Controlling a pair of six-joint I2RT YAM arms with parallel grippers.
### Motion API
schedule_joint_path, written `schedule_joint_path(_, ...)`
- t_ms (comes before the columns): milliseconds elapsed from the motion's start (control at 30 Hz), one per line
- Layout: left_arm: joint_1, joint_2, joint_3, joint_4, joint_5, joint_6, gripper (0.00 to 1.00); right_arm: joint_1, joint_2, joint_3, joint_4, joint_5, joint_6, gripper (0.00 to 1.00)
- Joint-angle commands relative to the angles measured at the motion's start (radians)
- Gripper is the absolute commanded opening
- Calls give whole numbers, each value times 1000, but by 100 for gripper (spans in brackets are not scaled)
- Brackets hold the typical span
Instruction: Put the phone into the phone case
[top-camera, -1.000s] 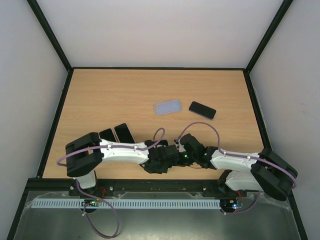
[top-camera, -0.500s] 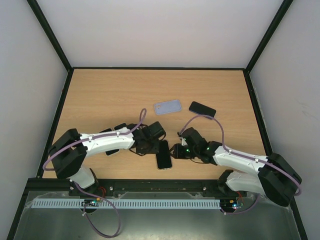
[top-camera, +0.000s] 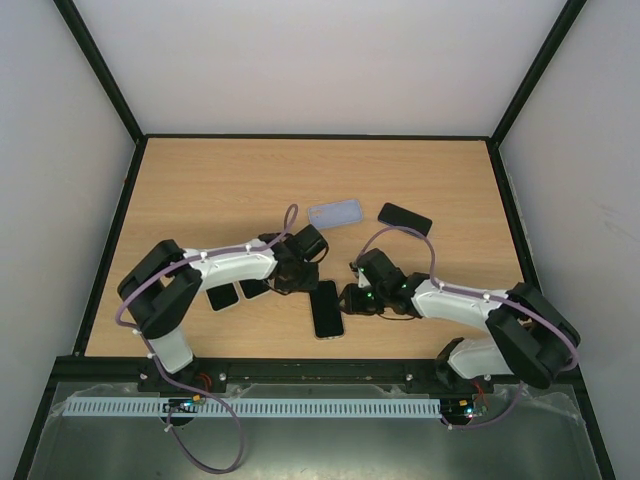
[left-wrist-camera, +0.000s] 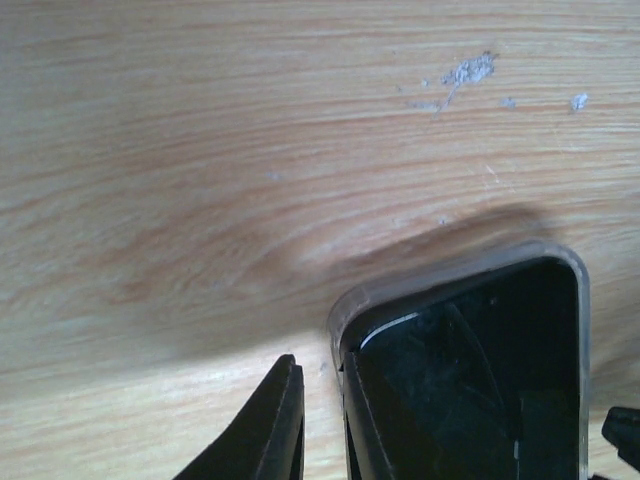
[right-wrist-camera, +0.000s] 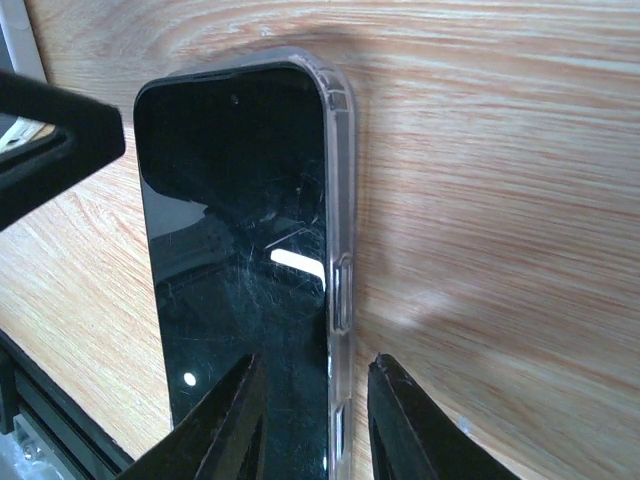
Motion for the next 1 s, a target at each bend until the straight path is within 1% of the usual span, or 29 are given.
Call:
schedule_joint_path(0,15,40,49,13,23,57,15,-4,26,30,30,-23,-16,29)
schedule_joint_path(233,10,88,43,1,35,56,7,-4,59,28,50,-50,-15,28)
schedule_joint_path(367,-17,110,20,-19,25,33,5,-4,66,29,50,-56,-18,28)
schedule_joint_path(400,-43,131,14,-34,20,20,5,-5,77,28,52,-65,-21,28)
schedule_joint_path(533,-87,169,-9,-40,18,-13,4,-4,88,25,54,-70,-21,28)
schedule_joint_path(800,-146,208,-117,14,53,-73,3,-4,85,29,57,-75,-19,28)
schedule_joint_path(900,-146,202,-100,-9,24,-72,3,-4,79,35,52,-71,-25,28)
schedule_joint_path(967,-144,169,-56,-48,-26,-69,7,-4,60,44,33,-54,-35,28)
